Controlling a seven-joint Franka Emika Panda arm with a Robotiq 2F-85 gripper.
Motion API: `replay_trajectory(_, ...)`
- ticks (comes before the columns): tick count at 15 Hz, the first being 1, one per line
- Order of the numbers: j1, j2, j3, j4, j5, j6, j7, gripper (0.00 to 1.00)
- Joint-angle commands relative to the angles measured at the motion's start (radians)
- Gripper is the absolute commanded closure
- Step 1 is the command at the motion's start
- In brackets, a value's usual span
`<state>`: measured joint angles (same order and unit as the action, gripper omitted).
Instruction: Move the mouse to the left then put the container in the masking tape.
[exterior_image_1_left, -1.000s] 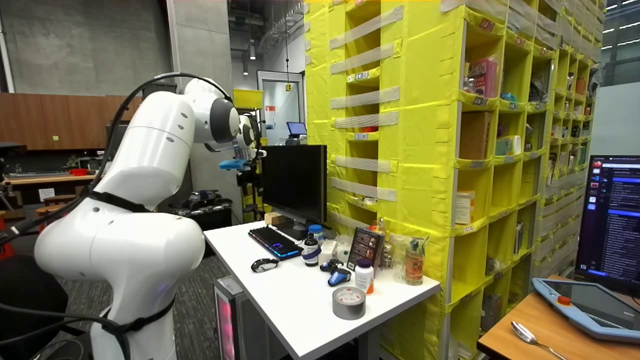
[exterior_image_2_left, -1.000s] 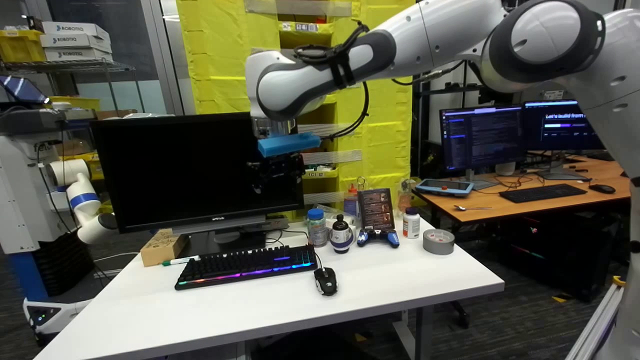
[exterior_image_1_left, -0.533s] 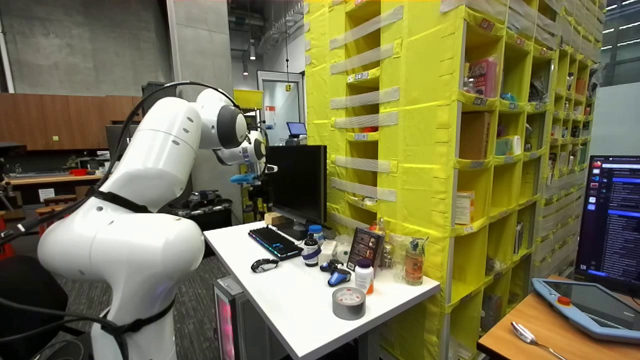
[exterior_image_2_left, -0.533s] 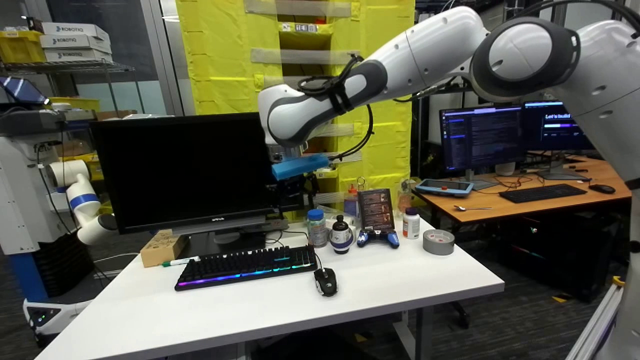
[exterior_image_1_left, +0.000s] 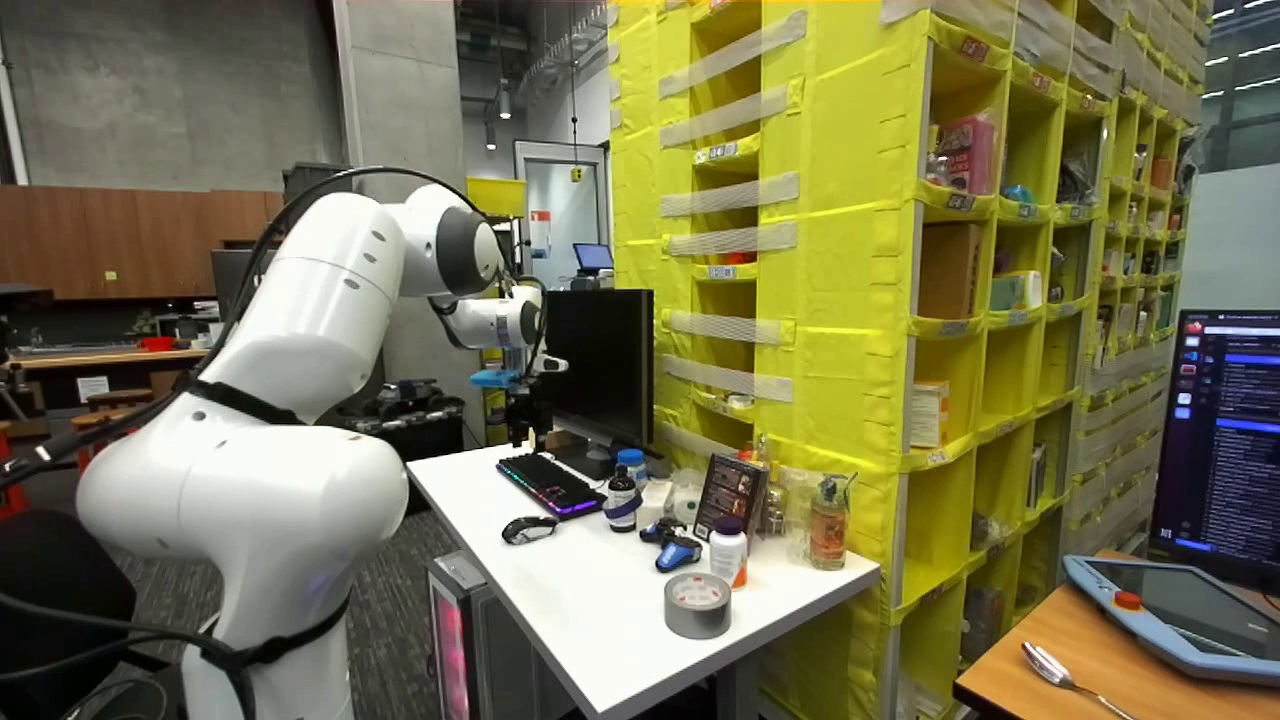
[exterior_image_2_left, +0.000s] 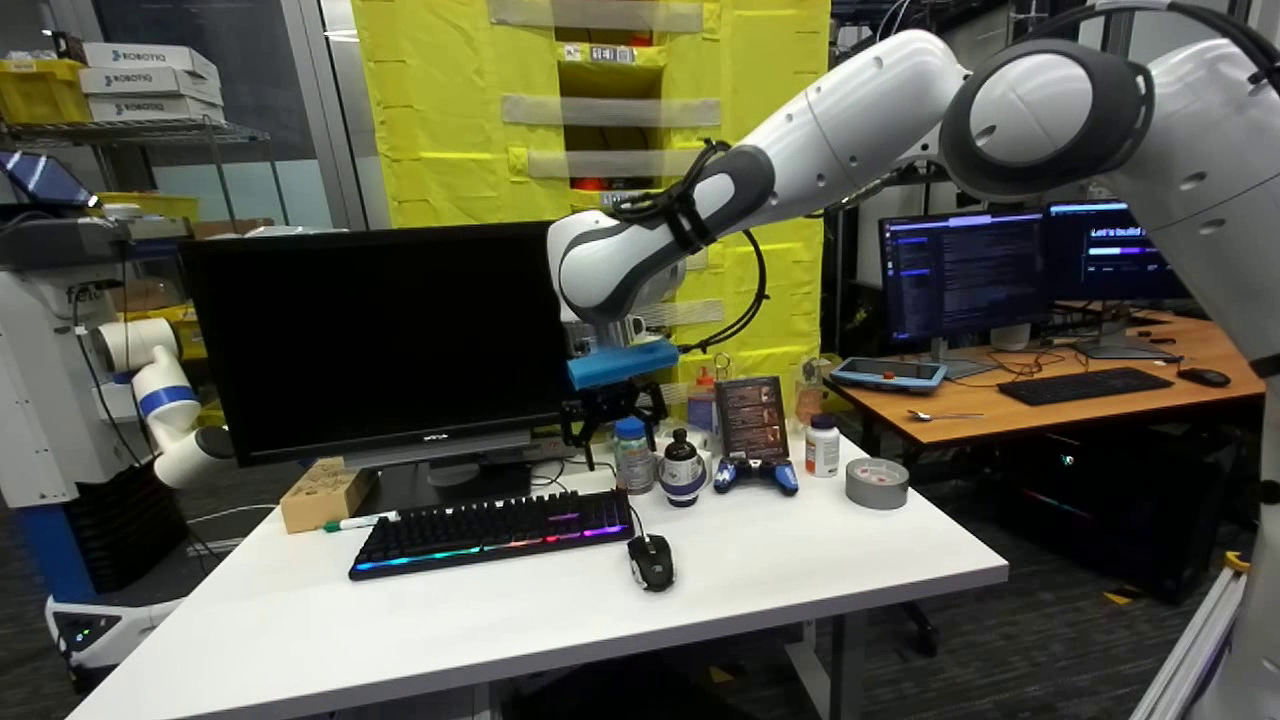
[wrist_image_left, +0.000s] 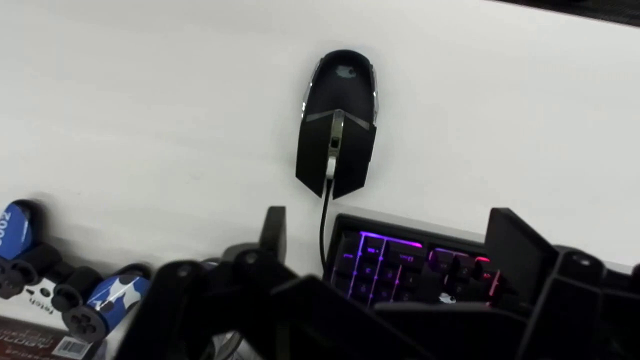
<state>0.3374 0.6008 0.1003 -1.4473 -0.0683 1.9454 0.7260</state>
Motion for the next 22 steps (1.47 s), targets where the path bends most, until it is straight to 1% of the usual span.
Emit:
replay_trajectory(1, 0.001, -0.012, -0.004, -0.065, 0.054, 0.04, 0.031, 0.0)
replay_trajectory(7, 0.011, -0.01, 0.003, -0.195, 0.119, 0.116, 0.045, 0.0)
replay_trajectory(9, 0.014, -0.024, 0.0, -0.259, 0.121, 0.167, 0.048, 0.0)
replay_trajectory(16, 0.034, -0.049, -0.019, -0.475, 0.082, 0.407, 0.054, 0.0)
replay_trajectory(20, 0.06, -0.035, -0.022, -0.524, 0.078, 0.509, 0.064, 0.0)
replay_trajectory(22, 0.091, -0.037, -0.031, -0.523, 0.057, 0.546, 0.077, 0.0)
